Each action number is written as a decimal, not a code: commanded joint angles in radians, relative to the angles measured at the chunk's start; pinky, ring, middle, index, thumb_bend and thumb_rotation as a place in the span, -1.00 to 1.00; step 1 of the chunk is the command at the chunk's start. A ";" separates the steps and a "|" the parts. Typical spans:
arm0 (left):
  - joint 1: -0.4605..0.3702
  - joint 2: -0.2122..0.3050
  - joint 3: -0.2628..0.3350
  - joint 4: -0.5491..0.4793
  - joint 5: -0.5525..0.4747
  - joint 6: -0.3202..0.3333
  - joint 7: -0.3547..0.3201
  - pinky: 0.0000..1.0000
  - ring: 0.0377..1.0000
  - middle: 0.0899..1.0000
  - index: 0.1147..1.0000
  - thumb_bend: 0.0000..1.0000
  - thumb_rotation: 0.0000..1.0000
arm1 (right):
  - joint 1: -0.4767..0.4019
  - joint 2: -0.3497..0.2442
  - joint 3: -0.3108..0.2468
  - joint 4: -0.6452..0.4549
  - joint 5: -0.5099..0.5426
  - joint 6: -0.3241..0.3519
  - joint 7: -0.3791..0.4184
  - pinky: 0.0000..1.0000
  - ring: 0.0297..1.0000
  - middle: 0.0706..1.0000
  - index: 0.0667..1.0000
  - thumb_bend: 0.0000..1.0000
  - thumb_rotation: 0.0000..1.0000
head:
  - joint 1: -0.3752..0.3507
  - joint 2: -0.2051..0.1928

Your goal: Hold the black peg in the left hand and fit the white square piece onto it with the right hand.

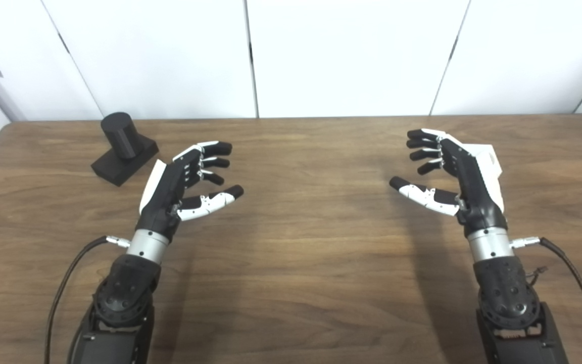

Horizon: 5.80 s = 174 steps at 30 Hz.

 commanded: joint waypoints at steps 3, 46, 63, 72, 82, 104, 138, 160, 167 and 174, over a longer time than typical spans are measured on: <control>-0.028 0.005 0.003 -0.003 -0.007 -0.048 0.008 0.19 0.44 0.52 0.38 0.44 -0.84 | -0.023 -0.001 -0.007 -0.021 0.004 -0.034 -0.014 0.04 0.28 0.36 0.40 0.09 -0.64 | 0.000 0.006; -0.038 -0.070 -0.025 -0.040 0.070 -0.015 0.068 0.19 0.40 0.51 0.38 0.39 -0.86 | -0.010 -0.028 -0.039 -0.117 0.068 0.081 0.043 0.05 0.28 0.38 0.38 -0.03 -1.00 | 0.321 -0.051; -0.154 0.140 0.023 -0.075 0.247 0.143 0.052 0.26 0.52 0.57 0.40 0.53 -0.55 | -0.014 -0.034 -0.042 -0.125 0.075 0.098 0.052 0.05 0.29 0.38 0.39 -0.06 -1.00 | 0.338 -0.068; -0.194 0.173 0.063 -0.071 0.378 0.236 0.132 0.47 0.62 0.60 0.46 0.53 -0.56 | -0.011 -0.038 -0.042 -0.132 0.078 0.110 0.059 0.06 0.29 0.39 0.40 -0.08 -1.00 | 0.346 -0.073; -0.241 0.262 0.048 0.005 0.549 0.210 0.212 0.36 0.65 0.68 0.45 0.52 -0.66 | -0.008 -0.037 -0.040 -0.140 0.078 0.112 0.062 0.06 0.29 0.40 0.42 -0.09 -1.00 | 0.346 -0.074; -0.347 0.363 -0.012 0.156 0.684 0.353 0.153 0.80 0.99 0.92 0.70 0.82 -0.06 | -0.002 -0.042 -0.044 -0.176 0.092 0.142 0.073 0.07 0.31 0.42 0.45 -0.14 -1.00 | 0.347 -0.070; -0.439 0.378 -0.110 0.486 0.771 0.487 0.053 0.82 1.00 0.99 0.71 0.96 0.18 | -0.002 -0.037 -0.046 -0.194 0.092 0.159 0.067 0.03 0.29 0.41 0.42 -0.15 -1.00 | 0.340 -0.050; -0.457 0.357 -0.164 0.504 0.703 0.486 0.032 0.80 1.00 0.97 0.69 1.00 0.24 | -0.005 -0.022 -0.043 -0.205 0.066 0.192 0.060 0.04 0.28 0.40 0.40 -0.14 -1.00 | 0.328 -0.031; -0.457 0.345 -0.166 0.499 0.696 0.486 0.014 0.89 1.00 0.98 0.70 0.99 0.23 | -0.010 -0.016 -0.050 -0.208 0.071 0.204 0.057 0.05 0.29 0.39 0.40 -0.13 -1.00 | 0.327 -0.028; -0.466 0.340 -0.186 0.549 0.702 0.482 0.031 0.80 0.99 0.95 0.70 0.91 0.16 | -0.010 -0.022 -0.054 -0.198 0.072 0.189 0.056 0.02 0.26 0.37 0.39 -0.12 -1.00 | 0.323 -0.026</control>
